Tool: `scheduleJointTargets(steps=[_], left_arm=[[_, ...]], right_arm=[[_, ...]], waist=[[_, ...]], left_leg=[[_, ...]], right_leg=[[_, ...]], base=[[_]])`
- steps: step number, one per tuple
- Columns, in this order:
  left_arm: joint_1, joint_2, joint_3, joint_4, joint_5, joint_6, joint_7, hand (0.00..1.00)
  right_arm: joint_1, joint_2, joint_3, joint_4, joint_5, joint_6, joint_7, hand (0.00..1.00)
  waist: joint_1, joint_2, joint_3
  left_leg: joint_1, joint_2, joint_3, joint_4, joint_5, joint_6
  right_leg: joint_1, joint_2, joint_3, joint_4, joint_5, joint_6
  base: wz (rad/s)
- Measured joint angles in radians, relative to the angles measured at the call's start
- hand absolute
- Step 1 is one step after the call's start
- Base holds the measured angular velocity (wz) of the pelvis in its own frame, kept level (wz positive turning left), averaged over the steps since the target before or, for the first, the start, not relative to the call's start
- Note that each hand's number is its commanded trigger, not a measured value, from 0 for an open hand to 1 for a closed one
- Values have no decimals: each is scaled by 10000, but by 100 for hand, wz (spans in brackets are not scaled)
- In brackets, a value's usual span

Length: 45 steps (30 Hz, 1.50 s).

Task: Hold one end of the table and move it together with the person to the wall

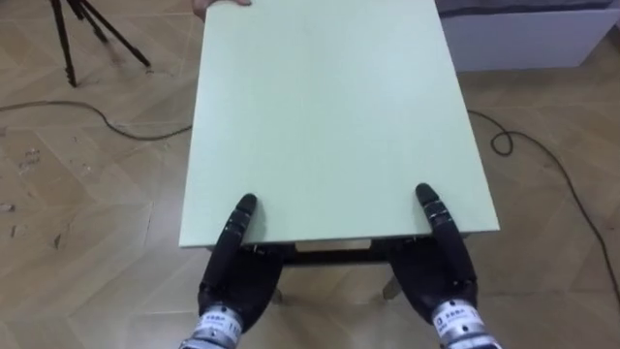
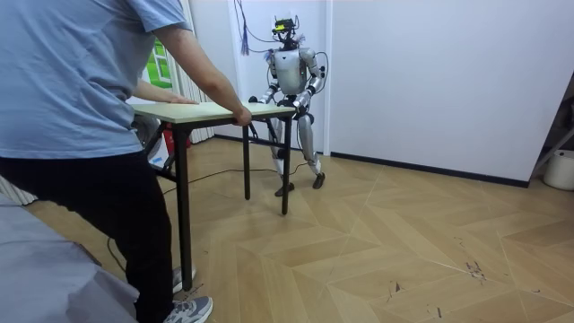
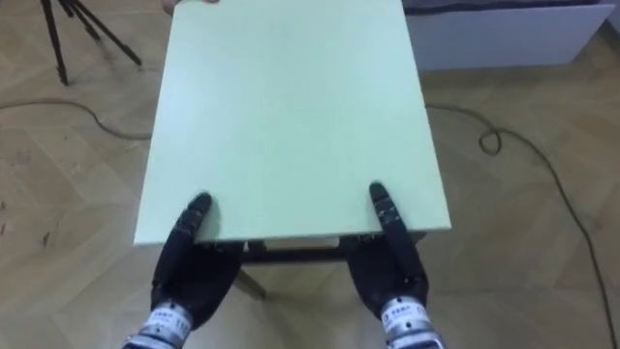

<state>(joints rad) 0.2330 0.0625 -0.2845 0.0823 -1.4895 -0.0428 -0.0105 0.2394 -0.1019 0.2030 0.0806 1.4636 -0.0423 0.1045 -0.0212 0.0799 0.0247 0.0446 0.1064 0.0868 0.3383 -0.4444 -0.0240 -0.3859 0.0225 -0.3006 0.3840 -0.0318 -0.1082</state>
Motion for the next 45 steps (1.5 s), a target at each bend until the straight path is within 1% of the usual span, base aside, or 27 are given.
scheduleJointTargets(steps=[2, 5, 6, 7, 8, 9, 10, 11, 13, 15, 18, 20, 22, 23, 25, 29, 32, 34, 35, 38, 39, 40, 41, 42, 43, 44, 45], left_arm=[[67, 2, -32, 179, -3, 2, -15, 100], [154, 3, -47, 584, -17, 93, -131, 100], [209, 8, -41, 578, -23, 93, -141, 100], [211, 21, -42, 578, -22, 104, -145, 100], [206, 44, -43, 575, -21, 110, -145, 100], [165, 50, -80, 576, 12, 230, -94, 100], [144, 92, -213, 576, 47, 345, -37, 100], [146, 106, -257, 575, 131, 378, -35, 100], [216, 275, -304, 462, 208, 374, -36, 100], [384, 249, -235, 258, 194, 316, -36, 100], [589, 271, -23, -92, 197, 256, -36, 100], [641, 254, 69, -376, 203, 178, -35, 100], [652, 246, 110, -509, 294, -8, -36, 100], [655, 259, 113, -525, 323, -28, -36, 100], [726, 329, 142, -680, 355, -99, -35, 100], [725, 409, 316, -815, 389, -76, -36, 100], [730, 448, 370, -819, 471, -71, -34, 100], [761, 502, 365, -818, 581, -78, -34, 100], [767, 519, 362, -818, 586, -77, -34, 100], [900, 639, 333, -806, 761, -56, -1, 100], [900, 645, 326, -793, 763, -37, 10, 100], [887, 650, 333, -792, 771, -43, 10, 100], [924, 648, 332, -760, 753, -74, 10, 100], [1071, 624, 323, -657, 652, -96, 10, 100], [1263, 545, 316, -602, 550, -120, 10, 100], [1339, 512, 304, -582, 494, -133, 10, 100], [1400, 436, 335, -536, 485, -148, 10, 100]], right_arm=[[16, 19, -83, 308, -35, 177, 169, 100], [137, 66, -298, 680, -58, 578, 293, 100], [156, 81, -306, 677, -71, 616, 292, 100], [166, 85, -331, 677, -64, 672, 288, 100], [193, 121, -357, 674, -71, 706, 283, 100], [406, 211, -532, 581, -38, 822, 281, 100], [753, 238, -673, 426, 107, 861, 282, 100], [890, 217, -688, 354, 202, 868, 282, 100], [1116, 225, -622, 153, 379, 909, 185, 100], [1120, 152, -437, -83, 380, 883, -6, 100], [929, 117, -212, -250, 401, 860, -163, 100], [766, -21, -52, -460, 390, 761, -190, 100], [582, -43, 96, -507, 380, 639, -248, 100], [575, -34, 109, -503, 372, 640, -263, 100], [564, 30, 201, -509, 264, 576, -267, 100], [406, 113, 261, -506, 235, 604, -308, 100], [340, 195, 314, -381, 239, 603, -308, 100], [358, 264, 385, -242, 254, 601, -307, 100], [359, 265, 400, -193, 273, 602, -307, 100], [409, 262, 448, 38, 316, 604, -305, 100], [427, 253, 456, 61, 324, 600, -305, 100], [402, 252, 449, 63, 314, 595, -302, 100], [373, 250, 457, 129, 281, 620, -302, 100], [329, 245, 499, 344, 226, 670, -302, 100], [323, 238, 550, 495, 149, 671, -293, 100], [324, 232, 577, 530, 127, 670, -283, 100], [345, 191, 586, 555, 44, 670, -283, 100]], waist=[[-93, -14, 4], [-186, -206, -38], [-254, -303, -34], [-353, -392, -37], [-416, -458, -46], [-634, -532, -35], [-687, -657, -51], [-670, -703, -53], [-516, -983, -48], [-250, -1009, -43], [-150, -1247, -26], [-146, -1398, -16], [-67, -1480, -10], [65, -1497, -3], [305, -1590, -15], [419, -1779, 0], [555, -1775, 1], [627, -1738, -12], [639, -1721, -15], [905, -1403, -14], [1020, -1216, -6], [1038, -1170, 3], [1055, -1166, 9], [1128, -1170, 15], [1200, -1100, 18], [1219, -1052, 24], [1206, -923, 50]], left_leg=[[4, -270, -9, -84, 192, 315], [-99, -782, 273, -212, 556, 790], [-288, -990, 439, -219, 772, 947], [-506, -1114, 816, -234, 978, 1126], [-606, -1146, 1187, -229, 1080, 1197], [-700, -1158, 1930, -215, 1211, 1318], [-646, -1234, 2467, -325, 1376, 1424], [-629, -1242, 2756, -356, 1403, 1462], [-765, -1400, 3552, -298, 1492, 1618], [-1030, -1427, 3906, -151, 1550, 1719], [-1748, -1507, 4190, 174, 1766, 1817], [-2467, -1492, 4319, 492, 1968, 1887], [-3322, -1199, 4274, 1082, 2272, 1864], [-3435, -1085, 4275, 1104, 2376, 1818], [-3950, -672, 4186, 1033, 2910, 1708], [-4656, -89, 4060, 1052, 3543, 1640], [-5003, 441, 3962, 939, 4091, 1589], [-5066, 741, 3841, 320, 4776, 1519], [-5051, 746, 3766, 105, 4956, 1483], [-4800, 1071, 3630, -906, 6013, 1218], [-4636, 1084, 3432, -1610, 6635, 355], [-4625, 1034, 2837, -1929, 7233, -911], [-4704, 1021, 2508, -1457, 7068, -836], [-4758, 994, 2072, 147, 6106, -122], [-4744, 1030, 1799, 1833, 4972, 41], [-4726, 1057, 1662, 2608, 4525, 41], [-4705, 1098, 1270, 4179, 3817, 48]], right_leg=[[198, -150, 118, -499, 555, 118], [348, -442, 664, -1152, 1523, 511], [332, -603, 895, -1534, 2104, 722], [270, -743, 1330, -1778, 2584, 1103], [173, -855, 1476, -1557, 2507, 1272], [-42, -1315, 1447, 78, 1306, 1555], [-118, -1759, 1461, 2129, 16, 1525], [-94, -1895, 1530, 3071, -450, 1565], [465, -2528, 1793, 5779, -1573, 1810], [1302, -2841, 1931, 6260, -1806, 1934], [2943, -3204, 2094, 5559, -1831, 2071], [3587, -3228, 2167, 4276, -1813, 2107], [4068, -2940, 2132, 2459, -2796, 2428], [4078, -2823, 2127, 2164, -2917, 2448], [4084, -2379, 2177, 1047, -3219, 2319], [3900, -1799, 1998, 10, -3530, 2104], [3640, -1215, 1651, -271, -3558, 1702], [3296, -744, 1576, -211, -3283, 1365], [3247, -633, 1531, -238, -3197, 1295], [3137, 23, 1458, -446, -2729, 896], [3092, 260, 1439, -694, -2423, 740], [2887, 173, 1229, -808, -2156, 519], [2808, 81, 1086, -755, -2098, 470], [2814, -245, 732, -576, -2073, 445], [2814, -431, 570, -442, -2036, 380], [2804, -522, 412, -374, -2007, 354], [2784, -585, 162, -343, -1898, 344]], base=[[-10], [-8], [3], [16], [55], [82], [81], [51], [-1], [-46], [-25], [-2], [-8], [-28], [-28], [-15], [-16], [-6], [0], [-6], [-13], [-10], [-19], [-34], [-38], [-34], [-9]])
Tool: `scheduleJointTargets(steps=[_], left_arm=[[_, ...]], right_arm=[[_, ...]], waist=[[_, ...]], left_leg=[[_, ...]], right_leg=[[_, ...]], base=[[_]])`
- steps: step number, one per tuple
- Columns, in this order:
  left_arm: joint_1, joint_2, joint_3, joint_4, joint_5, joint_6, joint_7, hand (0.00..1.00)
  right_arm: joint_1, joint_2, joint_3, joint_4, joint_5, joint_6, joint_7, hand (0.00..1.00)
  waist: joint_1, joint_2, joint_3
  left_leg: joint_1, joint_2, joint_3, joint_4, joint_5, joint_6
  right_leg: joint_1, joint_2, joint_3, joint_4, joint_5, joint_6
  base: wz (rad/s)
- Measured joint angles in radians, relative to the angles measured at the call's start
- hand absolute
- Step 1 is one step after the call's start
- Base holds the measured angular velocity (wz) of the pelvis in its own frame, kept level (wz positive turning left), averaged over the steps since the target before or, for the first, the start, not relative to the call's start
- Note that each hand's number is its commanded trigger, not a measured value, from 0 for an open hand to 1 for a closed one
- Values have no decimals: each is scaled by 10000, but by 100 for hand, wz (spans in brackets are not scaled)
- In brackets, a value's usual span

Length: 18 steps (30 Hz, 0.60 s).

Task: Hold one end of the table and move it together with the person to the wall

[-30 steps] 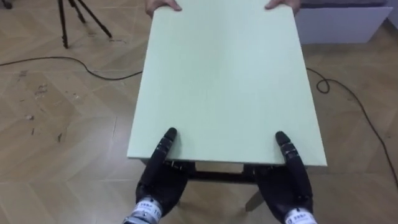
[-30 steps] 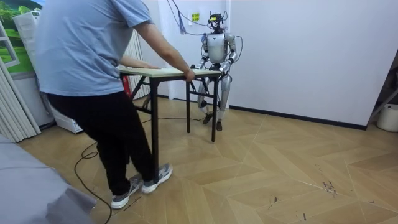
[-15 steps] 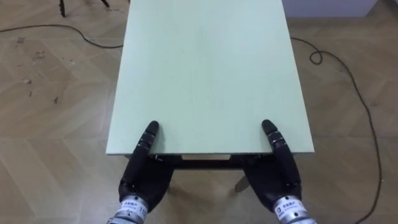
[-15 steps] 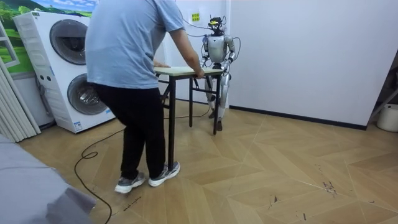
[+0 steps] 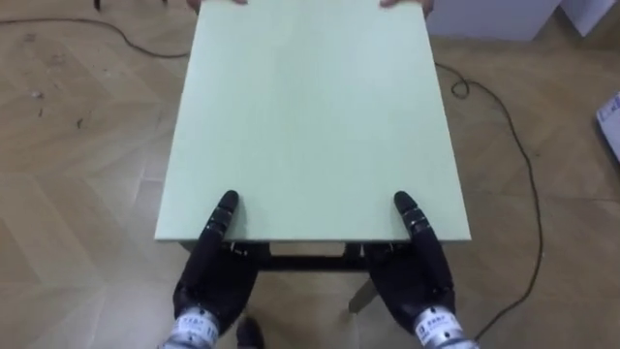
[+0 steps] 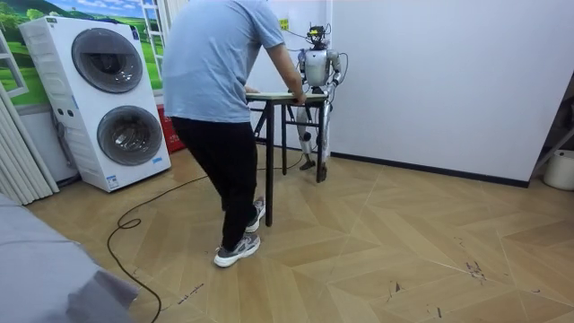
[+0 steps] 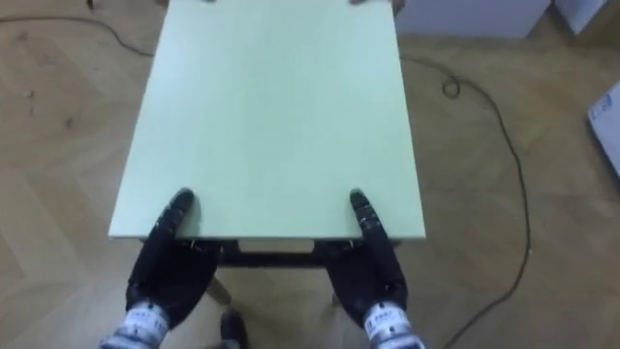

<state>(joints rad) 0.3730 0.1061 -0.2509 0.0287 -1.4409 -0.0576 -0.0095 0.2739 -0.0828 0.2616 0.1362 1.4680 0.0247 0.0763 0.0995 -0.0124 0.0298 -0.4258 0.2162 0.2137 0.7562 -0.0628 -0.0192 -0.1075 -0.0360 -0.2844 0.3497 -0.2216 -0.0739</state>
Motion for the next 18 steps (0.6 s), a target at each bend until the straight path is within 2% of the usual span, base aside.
scheduleJointTargets(steps=[1, 3, 4, 5, 6, 7, 8, 10, 11, 13, 14, 16, 17, 18], left_arm=[[29, -43, 25, 18, -6, 8, 0, 100], [28, -110, 54, 18, 6, 109, 1, 100], [15, -161, 47, 18, 6, 127, 1, 100], [8, -198, 47, 18, 6, 124, 1, 100], [-9, -250, 30, 14, 18, 93, 2, 100], [-80, -263, -13, 13, 21, 69, 27, 100], [-81, -248, -13, 2, 19, 67, 58, 100], [-129, -284, -94, -20, 38, 67, 65, 100], [-184, -284, -141, -20, 36, 67, 68, 100], [-485, -228, -318, 6, 16, -60, 74, 100], [-543, -215, -345, 27, 16, -86, 76, 100], [-719, -205, -428, 130, 1, -92, 96, 100], [-736, -198, -431, 135, -21, -107, 96, 100], [-778, -185, -478, 193, -71, -169, 96, 100]], right_arm=[[-6, -26, -6, -2, -9, 0, 0, 100], [0, -71, -70, -7, -31, 0, 18, 100], [-9, -83, -93, -61, -78, -6, 20, 100], [-18, -82, -107, -103, -134, -16, 20, 100], [-24, -119, -140, -176, -236, -56, 9, 100], [-29, -118, -128, -225, -261, -155, -12, 100], [-29, -120, -106, -229, -261, -183, -14, 100], [-29, -308, -113, -321, -243, -225, -13, 100], [-32, -372, -114, -352, -228, -273, 4, 100], [-96, -419, -112, -407, -83, -495, 96, 100], [-114, -426, -125, -408, -47, -499, 96, 100], [-137, -434, -228, -408, -40, -504, 95, 100], [-155, -434, -225, -408, -40, -504, 95, 100], [-186, -436, -217, -379, -61, -516, 95, 100]], waist=[[-124, 101, 10], [-356, 276, 47], [-562, 381, 47], [-694, 458, 63], [-952, 561, 64], [-1098, 623, 87], [-1206, 607, 78], [-1628, 664, 63], [-1750, 725, 67], [-1801, 805, 72], [-1810, 805, 72], [-1825, 837, 69], [-1821, 838, 70], [-1795, 849, 75]], left_leg=[[95, 53, -309, 1351, -467, 14], [761, 184, -577, 2549, -906, -32], [1460, 181, -724, 2584, -1243, -154], [1809, 177, -822, 2502, -1353, -260], [2464, 158, -863, 1913, -1806, -438], [2784, -54, -836, 1000, -2383, -559], [2909, -215, -857, 578, -2518, -569], [3341, -741, -1001, -1188, -2681, -660], [3372, -811, -1115, -1551, -2722, -644], [3489, -939, -1038, -2726, -2889, -440], [3526, -964, -1030, -2937, -2897, -425], [3682, -1147, -1053, -3576, -2929, -364], [3690, -1196, -1086, -3690, -2940, -338], [3712, -1268, -1076, -3923, -2874, -210]], right_leg=[[-140, -40, -316, 117, 50, -28], [-319, -11, -653, 252, 137, -56], [-509, -10, -786, 397, 197, -40], [-595, -15, -882, 469, 254, 26], [-850, -62, -958, 681, 320, 93], [-1049, -168, -949, 905, 378, 179], [-1122, -220, -864, 893, 452, 221], [-1416, -277, -84, 531, 1040, 190], [-1484, -267, 47, 406, 1193, 164], [-1880, -300, 560, 255, 1533, 387], [-1941, -299, 630, 252, 1582, 438], [-1993, -352, 584, 38, 1726, 662], [-2004, -365, 580, -73, 1746, 692], [-2084, -380, 588, -156, 1912, 697]], base=[[3], [26], [33], [29], [27], [24], [25], [38], [44], [26], [20], [16], [0], [-5]])
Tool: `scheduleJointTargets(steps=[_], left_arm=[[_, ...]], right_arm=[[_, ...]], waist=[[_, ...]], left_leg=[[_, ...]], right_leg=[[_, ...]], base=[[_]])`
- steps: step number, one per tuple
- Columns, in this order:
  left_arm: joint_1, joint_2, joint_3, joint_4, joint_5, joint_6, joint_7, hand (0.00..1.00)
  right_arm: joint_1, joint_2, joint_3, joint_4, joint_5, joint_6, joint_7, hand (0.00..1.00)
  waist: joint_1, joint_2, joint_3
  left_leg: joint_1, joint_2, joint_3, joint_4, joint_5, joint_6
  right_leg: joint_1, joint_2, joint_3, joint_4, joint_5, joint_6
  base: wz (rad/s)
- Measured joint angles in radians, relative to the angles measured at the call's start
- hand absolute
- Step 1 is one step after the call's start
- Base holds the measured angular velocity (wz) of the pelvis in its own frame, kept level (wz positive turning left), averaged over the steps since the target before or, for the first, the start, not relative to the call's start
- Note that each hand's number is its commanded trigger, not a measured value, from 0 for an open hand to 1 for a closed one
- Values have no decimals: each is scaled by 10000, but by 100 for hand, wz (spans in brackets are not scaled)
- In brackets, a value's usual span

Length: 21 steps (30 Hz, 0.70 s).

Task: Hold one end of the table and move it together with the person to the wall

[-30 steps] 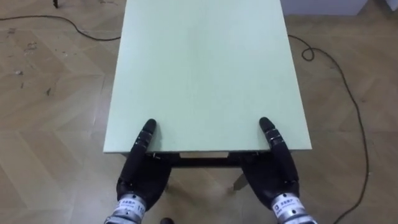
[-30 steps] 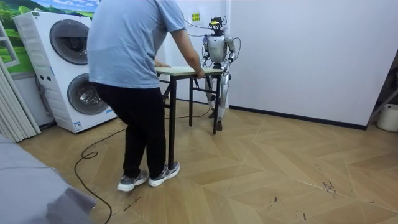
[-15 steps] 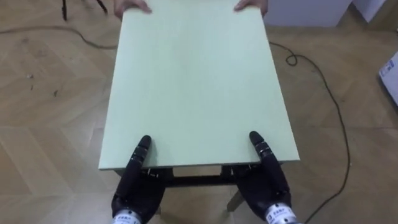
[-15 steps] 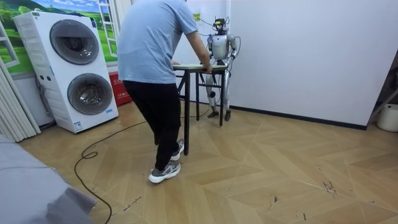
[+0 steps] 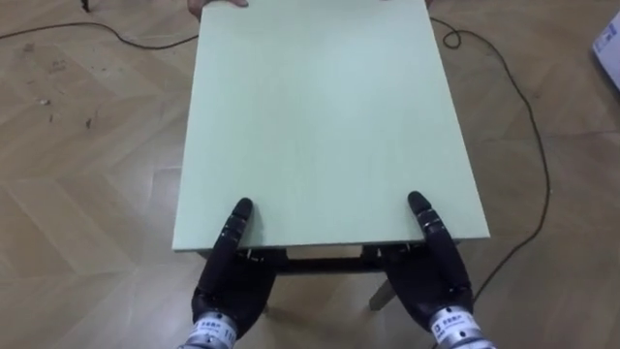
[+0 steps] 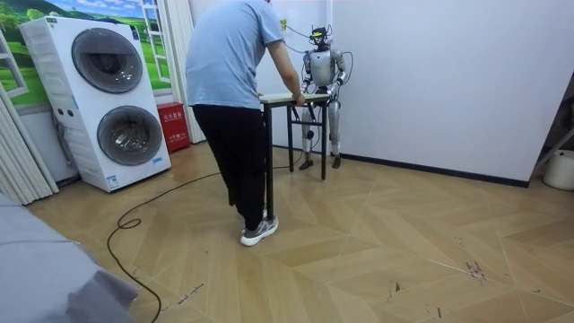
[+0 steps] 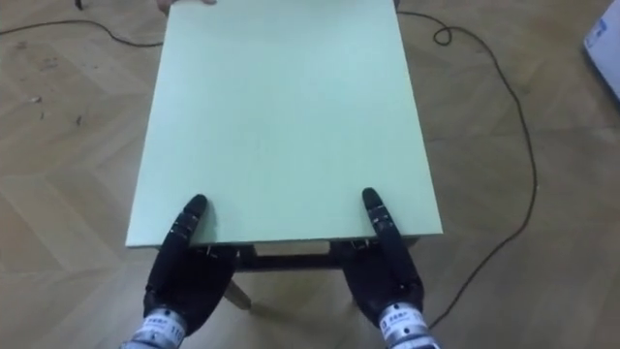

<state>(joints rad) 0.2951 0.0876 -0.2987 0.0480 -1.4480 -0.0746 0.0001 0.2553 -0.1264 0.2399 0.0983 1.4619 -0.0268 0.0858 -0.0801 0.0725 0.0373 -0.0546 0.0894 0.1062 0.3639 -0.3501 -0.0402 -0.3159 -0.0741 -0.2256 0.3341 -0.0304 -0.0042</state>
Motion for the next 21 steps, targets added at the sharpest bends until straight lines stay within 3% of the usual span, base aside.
scheduleJointTargets(steps=[1, 6, 8, 9, 10, 12, 13, 14, 15, 16, 18, 19, 21], left_arm=[[1, 2, -12, 39, -3, -6, -1, 100], [24, -30, -122, 245, -54, -34, -1, 100], [26, -21, -162, 262, -119, -41, -1, 100], [23, -19, -158, 261, -120, -59, -1, 100], [23, -19, -160, 259, -118, -59, 0, 100], [22, 21, -162, 250, -118, -64, 5, 100], [22, 34, -175, 250, -115, -51, 69, 100], [22, 36, -203, 250, -100, -8, 124, 100], [20, 47, -272, 250, -6, 41, 206, 100], [39, 135, -362, 250, -4, 41, 253, 100], [64, 176, -375, 232, -23, 25, 256, 100], [54, 188, -347, 158, -7, 17, 256, 100], [55, 170, -300, 108, 143, -34, 254, 100]], right_arm=[[0, 5, 0, 36, -5, -1, 1, 100], [48, -46, -2, 173, -38, -24, 1, 100], [65, -45, 10, 172, -37, -44, 1, 100], [62, -31, 6, 172, -31, -35, -1, 100], [74, -34, 3, 171, -9, -33, -3, 100], [77, -27, 10, 170, -11, -19, -3, 100], [150, -10, 4, 172, -4, -8, -3, 100], [250, -2, -9, 167, 43, -33, -3, 100], [439, -24, 5, 143, 257, -84, -3, 100], [554, -38, 12, 136, 311, -103, -3, 100], [596, -37, 81, 118, 432, -102, -3, 100], [573, -42, 150, 84, 475, -156, -3, 100], [494, -49, 166, 75, 478, -176, -3, 100]], waist=[[4, 3, -2], [9, -28, -10], [0, -137, -25], [-33, -291, -28], [-90, -435, -60], [-135, -614, -162], [-248, -597, -151], [-305, -589, -151], [-299, -665, -162], [-286, -702, -155], [-93, -748, -160], [115, -832, -156], [386, -858, -157]], left_leg=[[43, -63, 13, -131, 78, 134], [-123, -349, 31, -58, 240, 296], [-200, -544, 69, -22, 385, 419], [-265, -698, 163, -44, 492, 537], [-357, -868, 232, -47, 599, 667], [-613, -891, 475, -45, 701, 879], [-633, -634, 992, -39, 754, 922], [-569, -504, 1240, -77, 791, 907], [-353, -384, 1616, -330, 962, 878], [-154, -346, 1887, -545, 1091, 858], [-91, -365, 2079, -616, 1151, 830], [-142, -445, 2135, -615, 1186, 784], [-271, -551, 2050, -625, 1263, 751]], right_leg=[[-3, -31, -5, -132, 157, -14], [50, -237, 27, -463, 629, -42], [41, -366, 127, -638, 911, 11], [-8, -509, 248, -684, 1077, 83], [-10, -641, 328, -892, 1331, 176], [-13, -779, 439, -1309, 1787, 344], [-28, -858, 301, -528, 1295, 400], [-13, -954, 257, 240, 720, 443], [169, -1090, 294, 1593, -256, 473], [592, -1213, 352, 2448, -907, 687], [1340, -1209, 481, 2642, -1552, 829], [1625, -1105, 673, 2014, -1759, 922], [1821, -941, 704, 1071, -1790, 959]], base=[[-4], [0], [-4], [-3], [0], [7], [28], [47], [39], [26], [-17], [-35], [-40]])
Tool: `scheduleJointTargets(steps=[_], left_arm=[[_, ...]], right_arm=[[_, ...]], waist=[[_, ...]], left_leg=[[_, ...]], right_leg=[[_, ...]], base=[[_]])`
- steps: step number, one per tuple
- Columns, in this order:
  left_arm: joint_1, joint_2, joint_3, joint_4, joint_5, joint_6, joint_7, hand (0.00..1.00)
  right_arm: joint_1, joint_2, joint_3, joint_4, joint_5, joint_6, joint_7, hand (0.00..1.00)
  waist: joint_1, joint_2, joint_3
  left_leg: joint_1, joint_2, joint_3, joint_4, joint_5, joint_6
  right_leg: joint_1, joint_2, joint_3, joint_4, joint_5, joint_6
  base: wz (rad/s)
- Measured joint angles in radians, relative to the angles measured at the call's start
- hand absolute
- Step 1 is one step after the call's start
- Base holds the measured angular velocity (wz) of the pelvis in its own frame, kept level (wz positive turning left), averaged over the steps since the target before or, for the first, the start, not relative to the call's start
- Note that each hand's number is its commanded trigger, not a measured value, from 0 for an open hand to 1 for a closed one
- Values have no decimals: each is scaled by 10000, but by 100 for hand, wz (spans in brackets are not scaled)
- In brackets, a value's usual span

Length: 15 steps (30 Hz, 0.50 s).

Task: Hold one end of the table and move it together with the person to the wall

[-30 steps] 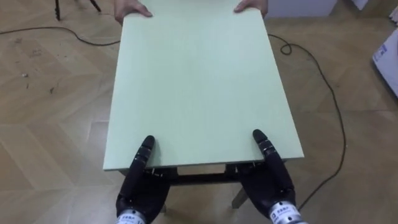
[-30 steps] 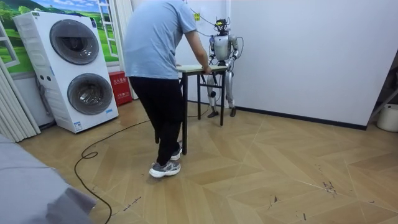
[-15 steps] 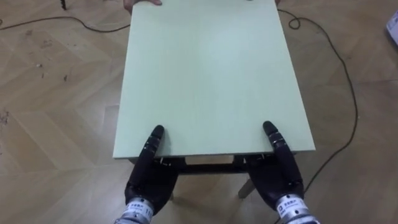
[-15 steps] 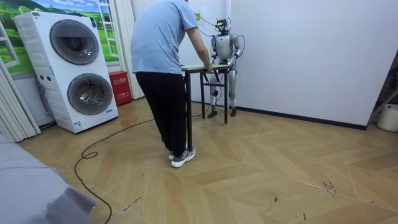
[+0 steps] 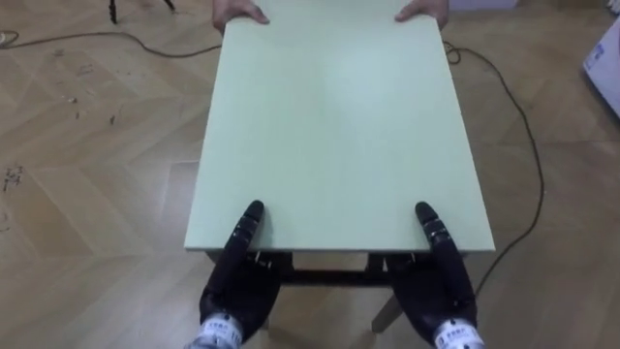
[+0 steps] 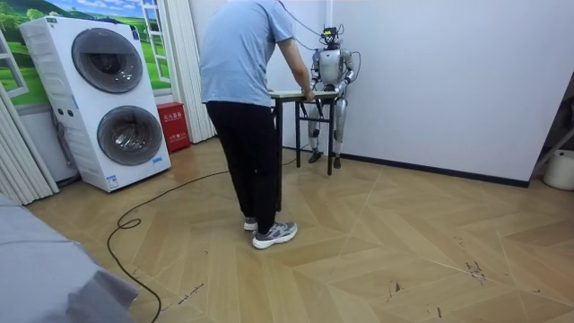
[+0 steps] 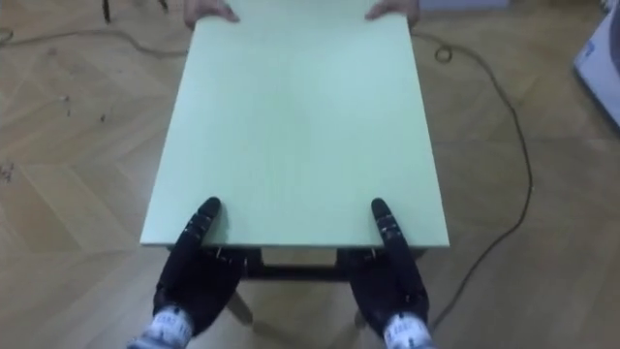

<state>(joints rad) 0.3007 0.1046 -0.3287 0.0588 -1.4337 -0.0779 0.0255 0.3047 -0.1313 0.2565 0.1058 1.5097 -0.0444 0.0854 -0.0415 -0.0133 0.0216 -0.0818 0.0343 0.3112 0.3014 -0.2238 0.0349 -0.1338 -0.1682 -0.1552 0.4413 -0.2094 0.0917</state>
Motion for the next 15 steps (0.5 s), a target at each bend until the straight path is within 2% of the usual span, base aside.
scheduleJointTargets(steps=[2, 3, 7, 11, 15], left_arm=[[1, -29, 15, -2, 102, -71, 0, 100], [4, -17, 11, -2, 103, -83, -4, 100], [17, 4, 18, -62, 122, -83, -8, 100], [79, 46, 46, -192, 139, -80, -8, 100], [203, 65, 124, -311, 134, -77, -8, 100]], right_arm=[[-27, 0, 39, 0, 0, -22, 0, 100], [-29, -6, 62, 1, 0, -40, 0, 100], [-11, 22, 147, 1, -1, -178, 1, 100], [-58, 35, 197, -1, 8, -236, 31, 100], [-92, 30, 301, 1, 3, -273, 63, 100]], waist=[[185, -61, -5], [227, -86, 2], [453, -125, 4], [497, -133, 2], [495, -151, 0]], left_leg=[[-101, -70, -219, -12, 18, -28], [-125, -61, -318, -23, 32, -51], [-191, -33, -680, -41, 51, -90], [-323, -35, -875, -38, 64, -111], [-479, -69, -1256, 2, 81, -139]], right_leg=[[209, 112, -32, -702, 4, -7], [344, 178, -100, -1019, 57, -93], [491, 332, -135, -1426, 166, -184], [472, 374, -207, -1559, 199, -195], [553, 388, -443, -1737, 209, -206]], base=[[-23], [0], [0], [7], [17]])
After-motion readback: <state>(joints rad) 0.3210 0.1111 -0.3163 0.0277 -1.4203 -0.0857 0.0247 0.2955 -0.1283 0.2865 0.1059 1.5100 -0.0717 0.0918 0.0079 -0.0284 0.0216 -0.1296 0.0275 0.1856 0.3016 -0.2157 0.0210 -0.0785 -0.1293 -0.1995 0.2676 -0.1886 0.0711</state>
